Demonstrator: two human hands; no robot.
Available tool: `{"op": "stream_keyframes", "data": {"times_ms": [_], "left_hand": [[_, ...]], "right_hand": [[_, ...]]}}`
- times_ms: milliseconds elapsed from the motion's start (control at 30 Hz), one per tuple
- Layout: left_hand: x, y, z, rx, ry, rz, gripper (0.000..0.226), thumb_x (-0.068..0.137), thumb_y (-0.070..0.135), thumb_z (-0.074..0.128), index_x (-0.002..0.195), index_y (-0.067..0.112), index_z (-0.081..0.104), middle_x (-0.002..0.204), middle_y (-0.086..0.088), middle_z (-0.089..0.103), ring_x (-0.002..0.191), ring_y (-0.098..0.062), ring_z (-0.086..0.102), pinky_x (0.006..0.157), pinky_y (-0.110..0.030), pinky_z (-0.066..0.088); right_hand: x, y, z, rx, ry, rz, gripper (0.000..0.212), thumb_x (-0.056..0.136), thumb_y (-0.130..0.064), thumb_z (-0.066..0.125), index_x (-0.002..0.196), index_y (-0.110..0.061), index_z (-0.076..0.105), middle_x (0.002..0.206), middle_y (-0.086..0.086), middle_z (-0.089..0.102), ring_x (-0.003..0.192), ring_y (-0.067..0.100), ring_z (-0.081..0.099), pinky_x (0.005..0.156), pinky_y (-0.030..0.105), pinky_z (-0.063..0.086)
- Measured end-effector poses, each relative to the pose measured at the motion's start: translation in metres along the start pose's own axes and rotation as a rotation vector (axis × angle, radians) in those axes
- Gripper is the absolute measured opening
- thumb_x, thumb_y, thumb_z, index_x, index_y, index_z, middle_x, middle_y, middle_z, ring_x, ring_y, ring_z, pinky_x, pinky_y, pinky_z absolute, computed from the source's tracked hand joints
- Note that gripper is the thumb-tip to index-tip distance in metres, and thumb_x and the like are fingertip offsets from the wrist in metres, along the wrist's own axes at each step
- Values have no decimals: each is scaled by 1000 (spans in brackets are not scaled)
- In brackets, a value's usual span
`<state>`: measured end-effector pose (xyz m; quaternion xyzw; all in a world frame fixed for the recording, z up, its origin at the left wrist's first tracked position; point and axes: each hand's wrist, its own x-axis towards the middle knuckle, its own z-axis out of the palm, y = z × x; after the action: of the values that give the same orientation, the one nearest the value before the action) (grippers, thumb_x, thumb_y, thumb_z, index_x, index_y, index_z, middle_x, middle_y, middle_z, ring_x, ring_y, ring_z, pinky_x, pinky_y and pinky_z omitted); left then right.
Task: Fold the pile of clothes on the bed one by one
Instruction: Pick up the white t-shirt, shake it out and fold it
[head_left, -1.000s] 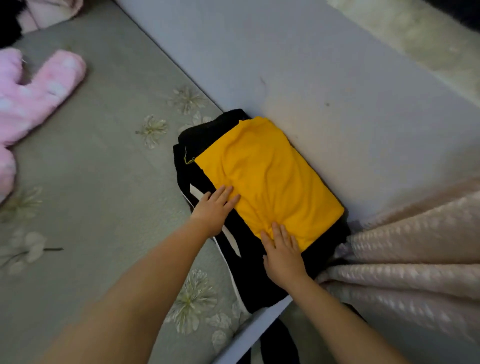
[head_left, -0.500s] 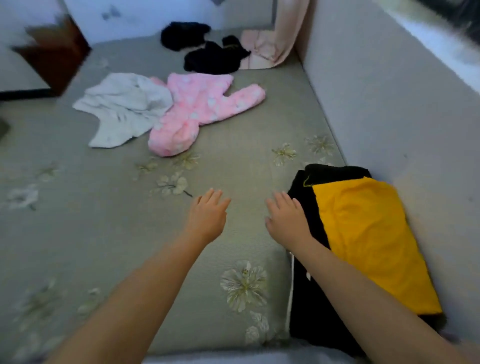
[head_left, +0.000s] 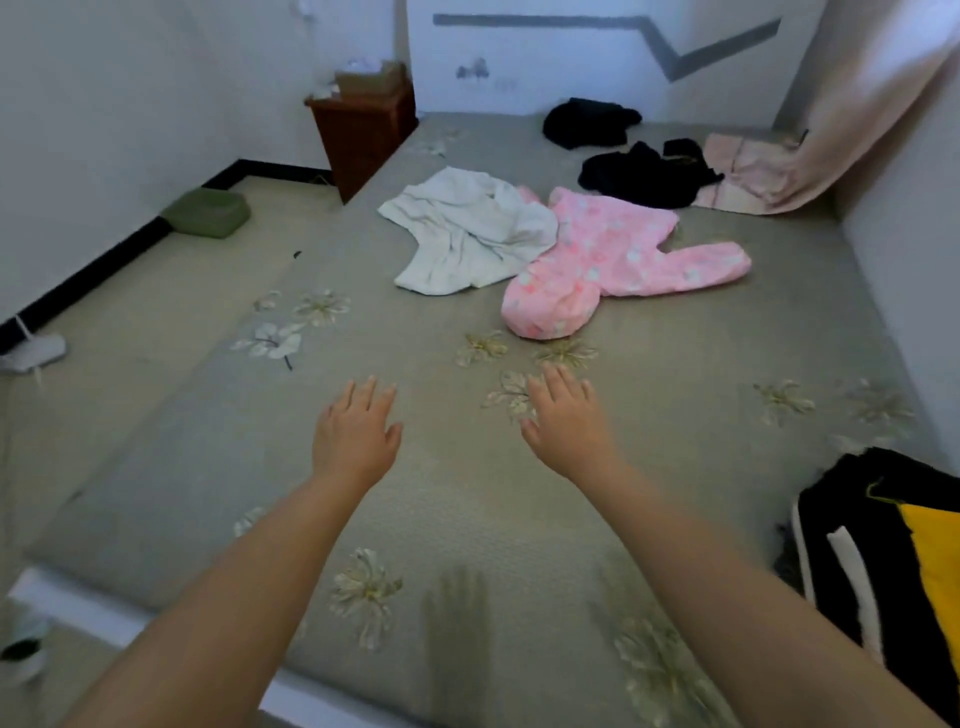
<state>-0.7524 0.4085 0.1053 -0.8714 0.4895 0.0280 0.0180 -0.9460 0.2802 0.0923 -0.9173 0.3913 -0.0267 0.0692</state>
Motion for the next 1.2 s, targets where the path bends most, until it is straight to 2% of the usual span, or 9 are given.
{"op": "stream_keyframes", "data": {"times_ms": [233,400,567,667,767,833,967,1200], "left_hand": [[97,-147,33,10,-101,61,53,96,34,38,144,19,22,153,-5,19,141,-25,13,112,-38,19],[171,-192,86,-41,-161,92,54,96,37,36,145,17,22,153,-6,20,141,-25,13,111,-37,20],[239,-189,174,-92,-200,107,55,96,40,34,144,15,23,152,-6,22,140,-24,16,112,-34,19],[279,-183,230,-112,-237,104,57,95,42,32,144,15,22,152,-7,20,140,-23,15,114,-33,17],[317,-174,275,-155,-279,83,62,95,48,28,146,17,14,155,-7,7,143,-23,5,115,-37,9],[347,-164,295,-178,-248,52,64,94,51,22,147,20,7,156,-5,-2,143,-22,-4,114,-42,-1],[384,-154,303,-203,-160,23,66,91,56,20,147,23,5,156,-2,-5,143,-18,-10,113,-44,-7],[394,-150,300,-225,-201,-27,68,87,58,12,147,26,6,156,-1,-7,142,-15,-12,112,-41,-13]], "right_hand": [[111,-102,54,32,-61,163,57,93,-31,42,143,-10,25,153,13,18,141,25,15,112,42,14],[177,-125,111,8,-115,219,57,94,-33,41,143,-9,25,152,13,19,141,26,15,113,42,14],[243,-119,192,37,-180,282,54,94,-35,40,141,-10,28,152,12,20,141,25,15,112,40,16],[280,-112,248,70,-239,309,57,95,-37,38,143,-12,23,154,10,13,143,24,8,114,40,10],[315,-100,293,66,-253,294,60,95,-42,34,145,-14,18,155,11,5,143,24,0,115,41,3],[340,-86,315,57,-244,259,60,95,-45,34,146,-17,17,155,11,4,143,25,-2,114,41,1],[386,-66,327,51,-191,228,60,95,-46,31,146,-18,17,156,10,4,143,24,-2,113,44,-3],[494,-36,319,74,-81,287,59,95,-36,39,143,-8,22,153,15,13,142,28,8,113,43,6]]}}
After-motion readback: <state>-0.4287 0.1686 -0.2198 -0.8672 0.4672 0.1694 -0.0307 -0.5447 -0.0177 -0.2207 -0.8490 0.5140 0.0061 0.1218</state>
